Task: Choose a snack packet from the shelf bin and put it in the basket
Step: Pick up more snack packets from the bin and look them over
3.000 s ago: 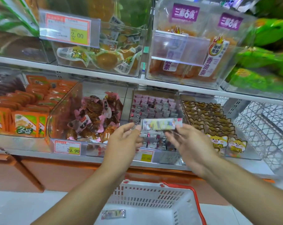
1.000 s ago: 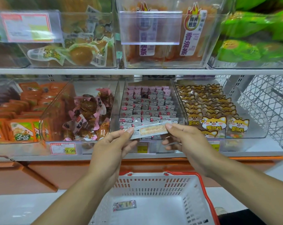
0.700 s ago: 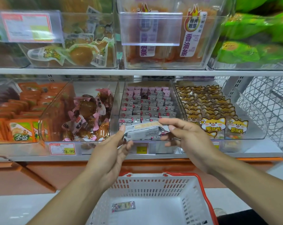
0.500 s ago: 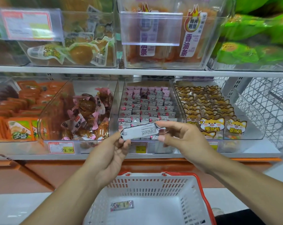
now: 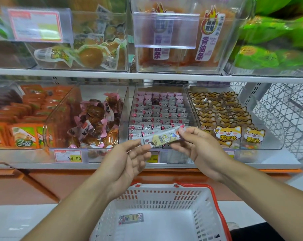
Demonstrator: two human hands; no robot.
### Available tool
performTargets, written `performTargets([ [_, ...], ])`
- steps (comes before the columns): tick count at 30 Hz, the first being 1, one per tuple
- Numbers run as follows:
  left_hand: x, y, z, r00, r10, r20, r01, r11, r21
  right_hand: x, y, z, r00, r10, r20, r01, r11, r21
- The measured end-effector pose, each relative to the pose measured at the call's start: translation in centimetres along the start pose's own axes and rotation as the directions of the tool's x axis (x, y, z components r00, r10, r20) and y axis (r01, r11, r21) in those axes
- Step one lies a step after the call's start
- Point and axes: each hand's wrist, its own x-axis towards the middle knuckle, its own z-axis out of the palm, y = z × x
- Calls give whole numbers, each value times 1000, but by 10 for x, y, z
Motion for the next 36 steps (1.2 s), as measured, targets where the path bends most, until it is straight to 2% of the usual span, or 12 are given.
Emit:
performTargets([
  [3, 1, 1, 4, 999, 13, 43, -12, 1000, -12, 0, 0, 3, 998, -37, 47, 36, 999, 28],
  [6, 2, 3, 11, 993, 71, 92, -69, 997, -24, 3, 1, 7, 976, -215, -44, 208, 969, -132],
  [9, 6, 4, 16, 955, 281, 93, -295, 926, 235, 19, -8, 10, 897, -420, -139, 362, 877, -315],
  [10, 9, 2, 16, 909, 402, 109, -408, 810, 422, 28, -13, 11, 863, -483, -150, 390, 825, -409],
  [12, 12, -3, 13, 760, 589, 274, -559, 376, 739, 52, -21, 15, 797, -587, -145, 383, 676, -630],
  [14, 14, -8, 9, 674, 587, 448, -550, -5, 835, 82, -28, 21, 761, -640, -108, 366, 560, -743],
  [15, 16, -10, 7, 669, 560, 490, -538, -91, 838, 99, -31, 24, 753, -652, -82, 368, 522, -769],
  [20, 23, -13, 1, 701, 501, 507, -515, -136, 846, 159, -42, 32, 787, -615, 45, 256, 259, -931],
  [24, 25, -13, 1, 711, 485, 509, -511, -140, 848, 184, -44, 36, 822, -527, 216, 258, 7, -966],
  [27, 27, -14, 0, 730, 469, 498, -497, -136, 857, 193, -39, 37, 859, -445, 254, 212, -143, -967],
  [32, 28, -14, -2, 730, 450, 515, -512, -140, 848, 201, -36, 42, 888, -373, 269, 166, -287, -944],
  [36, 30, -13, -2, 731, 439, 522, -521, -134, 843, 210, -45, 51, 905, -326, 275, 213, -213, -954],
])
